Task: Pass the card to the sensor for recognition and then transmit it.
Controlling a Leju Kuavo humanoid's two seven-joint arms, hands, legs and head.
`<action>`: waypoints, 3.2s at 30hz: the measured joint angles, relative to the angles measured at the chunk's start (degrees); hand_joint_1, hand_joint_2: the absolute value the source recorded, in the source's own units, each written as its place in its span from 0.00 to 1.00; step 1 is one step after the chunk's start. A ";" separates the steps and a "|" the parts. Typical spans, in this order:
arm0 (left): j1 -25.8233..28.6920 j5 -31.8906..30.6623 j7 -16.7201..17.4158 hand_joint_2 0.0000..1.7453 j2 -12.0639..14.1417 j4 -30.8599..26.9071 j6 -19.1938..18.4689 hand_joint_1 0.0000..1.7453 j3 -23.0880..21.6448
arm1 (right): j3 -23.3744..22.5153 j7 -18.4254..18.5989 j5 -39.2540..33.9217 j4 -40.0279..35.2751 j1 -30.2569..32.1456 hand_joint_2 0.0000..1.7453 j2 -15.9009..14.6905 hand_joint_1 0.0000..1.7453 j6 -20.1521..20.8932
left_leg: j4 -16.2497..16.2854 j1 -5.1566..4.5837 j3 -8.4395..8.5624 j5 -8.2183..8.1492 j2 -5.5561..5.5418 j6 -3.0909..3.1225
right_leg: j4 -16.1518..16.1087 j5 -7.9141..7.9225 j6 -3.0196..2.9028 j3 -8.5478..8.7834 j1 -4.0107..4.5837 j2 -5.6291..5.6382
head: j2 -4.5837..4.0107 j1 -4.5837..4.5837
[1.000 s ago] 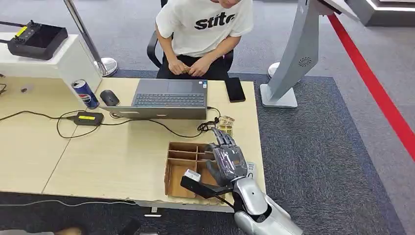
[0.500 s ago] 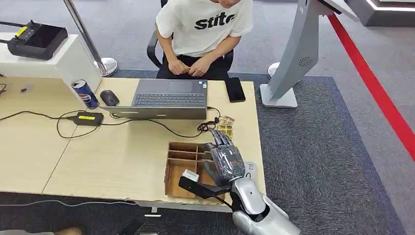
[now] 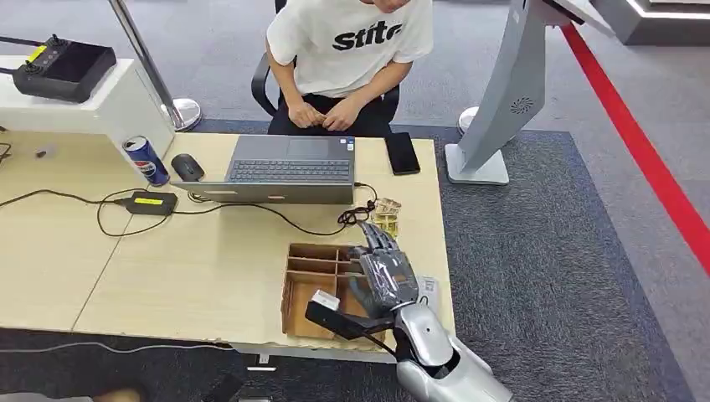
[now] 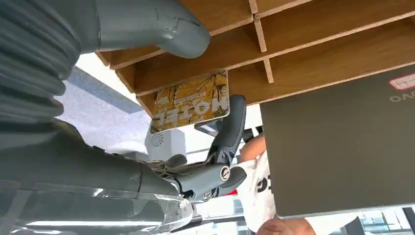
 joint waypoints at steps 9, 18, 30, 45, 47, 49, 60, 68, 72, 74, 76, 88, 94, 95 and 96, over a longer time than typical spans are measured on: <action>0.00 -0.04 -0.04 1.00 0.00 0.00 0.00 0.00 0.00 | 0.00 -0.09 -0.09 0.59 -0.09 1.00 0.09 0.49 0.00 | 0.00 0.00 0.00 0.00 0.00 0.00 | 0.00 0.00 0.00 0.00 0.00 0.00 | 0.00 0.00; 0.02 -0.44 -0.28 1.00 0.00 0.00 -0.04 0.00 0.11 | -0.15 0.59 -0.35 0.83 -0.26 1.00 -0.48 0.51 0.09 | 0.00 0.00 0.00 0.00 0.00 0.00 | 0.00 0.00 0.00 0.00 0.00 0.00 | 0.00 0.00; 0.05 -0.70 -0.57 1.00 0.00 0.00 -0.15 0.00 0.44 | -0.50 1.05 -0.11 0.76 -0.28 1.00 -1.22 0.55 0.30 | 0.00 0.00 0.00 0.00 0.00 0.00 | 0.00 0.00 0.00 0.00 0.00 0.00 | 0.00 0.00; 0.05 -1.22 -0.57 1.00 0.00 0.00 -0.17 0.00 0.50 | -0.66 1.14 0.20 0.66 -0.83 1.00 -1.99 0.57 0.79 | 0.01 0.00 0.00 0.00 0.00 0.00 | 0.00 0.00 0.00 0.00 -0.01 0.00 | 0.00 0.00; 0.05 -1.22 -0.57 1.00 0.00 0.00 -0.24 0.00 0.52 | -0.70 1.25 0.28 0.66 -0.84 1.00 -2.10 0.56 0.81 | 0.01 0.00 0.00 0.00 0.00 0.00 | 0.00 0.01 0.00 0.00 0.00 0.00 | 0.00 0.00; 0.05 -1.25 -0.57 1.00 0.00 0.02 -0.33 0.00 0.52 | -0.79 1.25 0.39 0.59 -0.84 1.00 -2.27 0.55 0.87 | 0.01 0.00 0.00 0.00 0.00 0.00 | 0.00 0.01 0.01 0.00 -0.01 0.00 | 0.00 -0.02; 0.07 -1.46 -0.57 1.00 0.00 0.02 -0.35 0.00 0.98 | -1.14 1.66 0.81 0.00 -0.88 1.00 -3.23 0.52 1.11 | 0.01 0.00 0.01 0.00 0.00 0.00 | 0.00 0.01 0.01 0.00 0.00 0.00 | 0.00 0.00; 1.00 1.29 -0.74 1.00 0.35 0.02 -6.65 0.00 2.03 | -1.40 1.68 1.31 -0.09 -0.87 1.00 -3.78 0.57 1.01 | 0.01 0.00 0.00 0.00 0.00 0.00 | 0.00 0.01 0.01 0.00 0.00 0.00 | 0.00 0.00; 2.49 3.47 -1.62 1.00 1.31 0.02 -11.62 0.00 3.25 | -1.79 0.88 1.60 -0.07 -0.84 1.00 -4.28 0.57 0.85 | 0.00 0.00 0.00 0.00 0.01 0.00 | 0.00 0.01 0.00 -0.01 0.00 0.00 | 0.00 0.00; 3.09 3.78 -1.86 1.00 1.77 0.02 -12.24 0.00 3.65 | -2.05 0.66 1.64 -0.07 -0.83 1.00 -4.46 1.00 0.83 | 0.01 0.00 0.00 0.00 0.01 0.00 | 0.00 0.01 0.00 -0.02 -0.01 0.00 | 0.00 -0.02; 3.39 3.78 -1.95 1.00 2.01 0.02 -12.39 0.00 4.15 | -2.12 0.55 1.73 -0.07 -0.81 1.00 -4.55 1.00 0.85 | 0.00 0.00 0.00 0.00 0.01 0.00 | 0.00 0.01 0.00 -0.01 0.00 -0.01 | 0.00 -0.02; 7.32 14.80 2.39 1.00 6.91 0.04 -31.76 0.00 9.44 | -2.67 -4.50 -1.12 1.97 -1.22 1.00 -4.90 1.00 -1.29 | -0.01 0.00 0.00 0.00 0.00 0.00 | -0.01 0.00 0.00 0.00 0.01 0.00 | 0.00 -0.02; 7.58 18.67 6.18 1.00 8.74 0.02 -37.22 0.00 12.02 | -2.67 -6.34 -2.56 3.12 -1.54 1.00 -4.90 1.00 -2.14 | -0.01 0.01 0.01 0.01 0.01 0.00 | -0.01 0.03 -0.03 0.00 0.02 0.00 | 0.00 -0.02; 7.61 18.71 6.25 1.00 9.03 0.02 -37.29 0.00 12.37 | -2.67 -6.36 -2.65 3.32 -1.61 1.00 -4.87 1.00 -2.21 | -0.01 0.01 0.01 0.01 0.01 0.00 | -0.01 0.03 -0.02 0.00 0.01 0.00 | 0.00 0.00; 7.62 18.88 6.32 1.00 9.25 0.02 -37.35 0.00 12.85 | -2.67 -6.53 -2.77 3.50 -1.69 1.00 -4.85 1.00 -2.25 | -0.01 0.01 0.01 0.01 0.01 0.00 | -0.01 0.03 -0.02 0.00 0.01 0.00 | 0.00 0.00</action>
